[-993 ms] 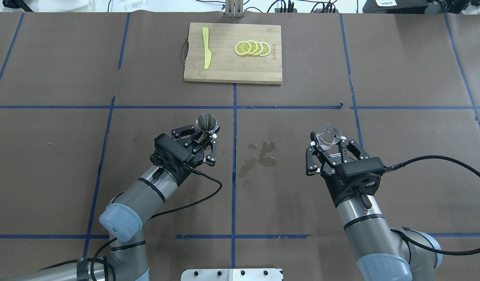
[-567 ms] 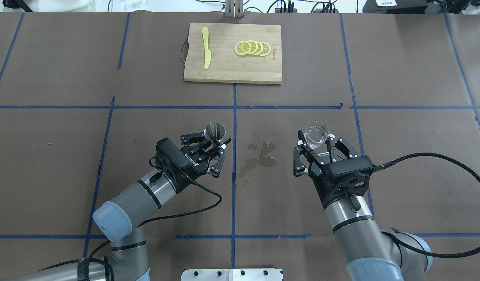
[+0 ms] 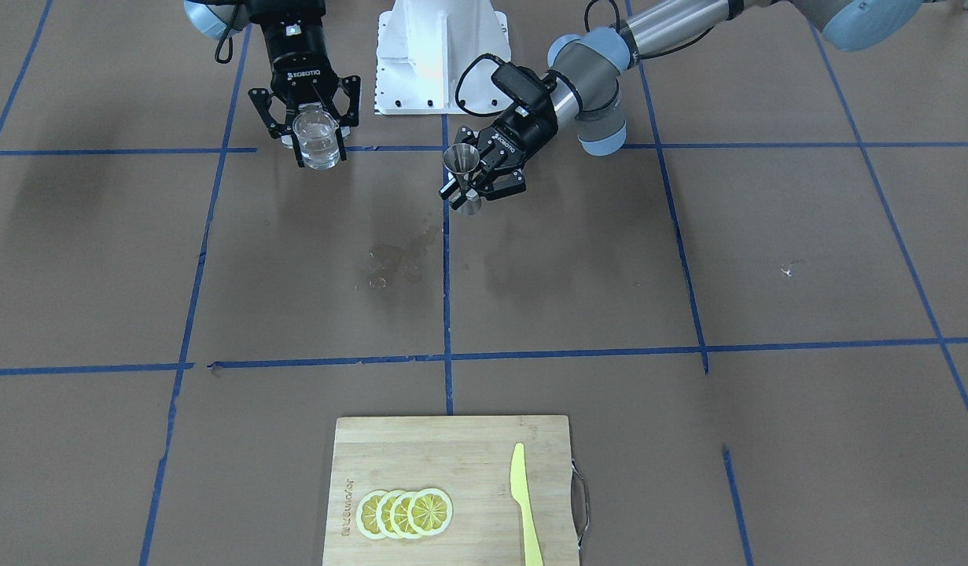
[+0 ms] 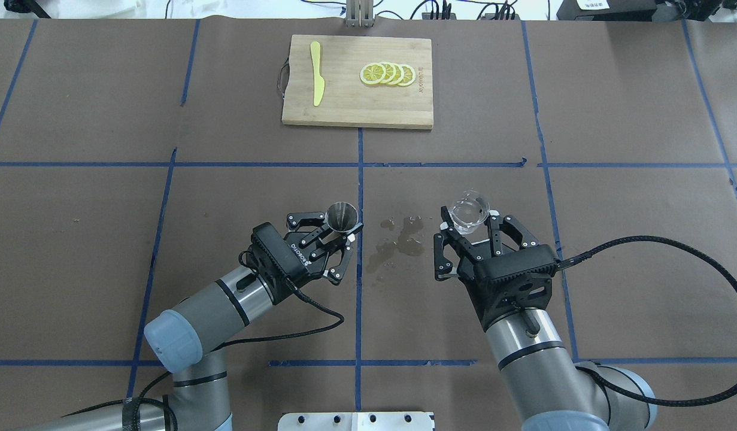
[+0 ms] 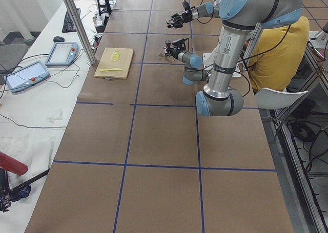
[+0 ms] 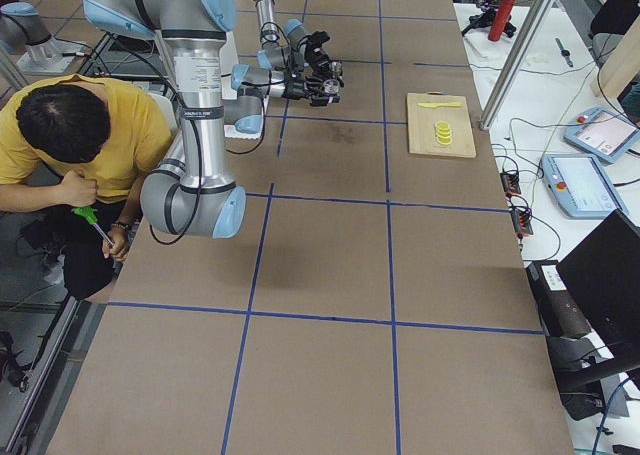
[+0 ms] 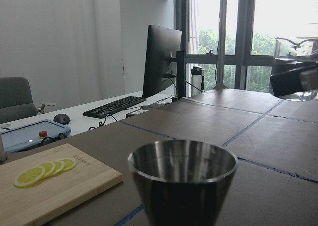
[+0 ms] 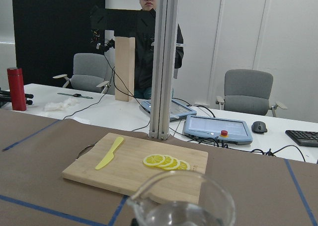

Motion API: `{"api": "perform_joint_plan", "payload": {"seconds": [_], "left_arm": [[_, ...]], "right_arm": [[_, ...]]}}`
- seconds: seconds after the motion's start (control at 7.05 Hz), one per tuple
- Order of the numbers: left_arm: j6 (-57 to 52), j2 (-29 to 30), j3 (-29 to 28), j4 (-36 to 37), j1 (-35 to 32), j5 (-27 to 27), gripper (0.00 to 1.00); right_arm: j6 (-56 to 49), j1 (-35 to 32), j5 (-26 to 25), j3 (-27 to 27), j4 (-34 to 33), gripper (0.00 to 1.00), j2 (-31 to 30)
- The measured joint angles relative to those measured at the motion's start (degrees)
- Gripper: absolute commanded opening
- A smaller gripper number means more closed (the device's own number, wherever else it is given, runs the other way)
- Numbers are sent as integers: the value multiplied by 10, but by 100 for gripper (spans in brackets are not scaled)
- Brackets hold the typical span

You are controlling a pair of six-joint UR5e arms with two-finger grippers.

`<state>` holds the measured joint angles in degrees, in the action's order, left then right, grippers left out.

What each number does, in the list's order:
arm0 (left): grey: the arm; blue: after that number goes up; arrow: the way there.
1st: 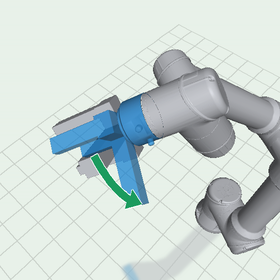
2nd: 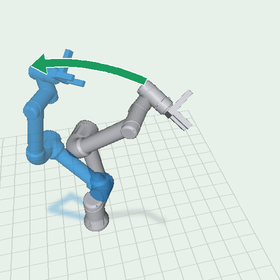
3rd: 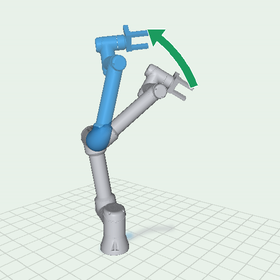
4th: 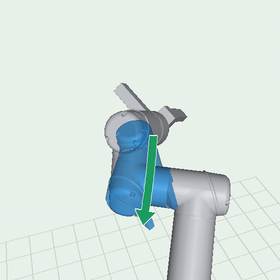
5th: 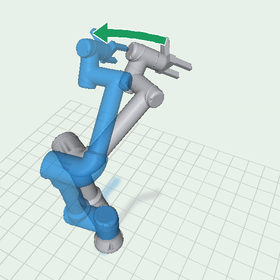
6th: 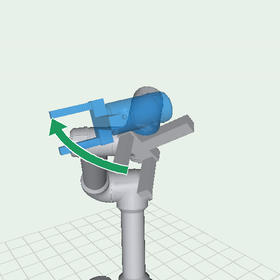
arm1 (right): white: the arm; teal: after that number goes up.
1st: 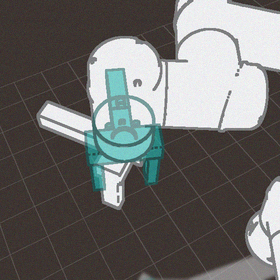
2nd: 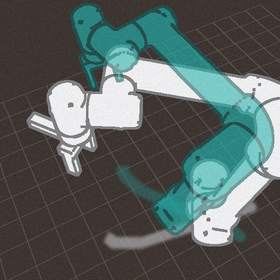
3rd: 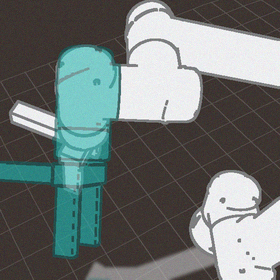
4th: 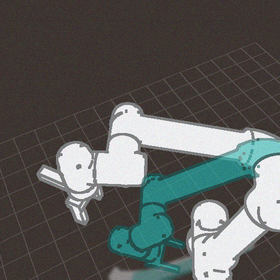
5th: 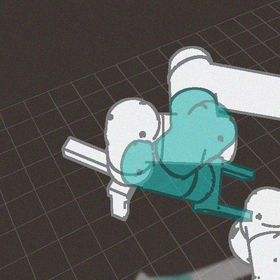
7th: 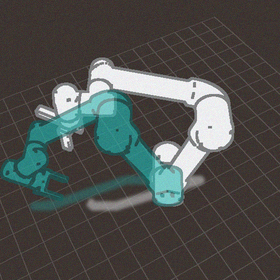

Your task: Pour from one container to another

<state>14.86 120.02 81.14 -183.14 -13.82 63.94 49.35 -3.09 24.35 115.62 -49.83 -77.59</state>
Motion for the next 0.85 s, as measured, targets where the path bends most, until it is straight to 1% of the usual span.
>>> {"api": "perform_joint_plan", "payload": {"seconds": [0.14, 0.43, 0.85], "left_arm": [[-2, 5, 0, 0, 1, 10, 0], [-3, 12, -1, -1, 4, 27, 0], [-4, 17, -4, -1, 14, 31, 0]], "right_arm": [[-5, 6, 0, 4, -27, 0, 23], [-9, 17, 0, 17, -70, 0, 52], [-11, 19, 3, 32, -150, 0, 93]]}}
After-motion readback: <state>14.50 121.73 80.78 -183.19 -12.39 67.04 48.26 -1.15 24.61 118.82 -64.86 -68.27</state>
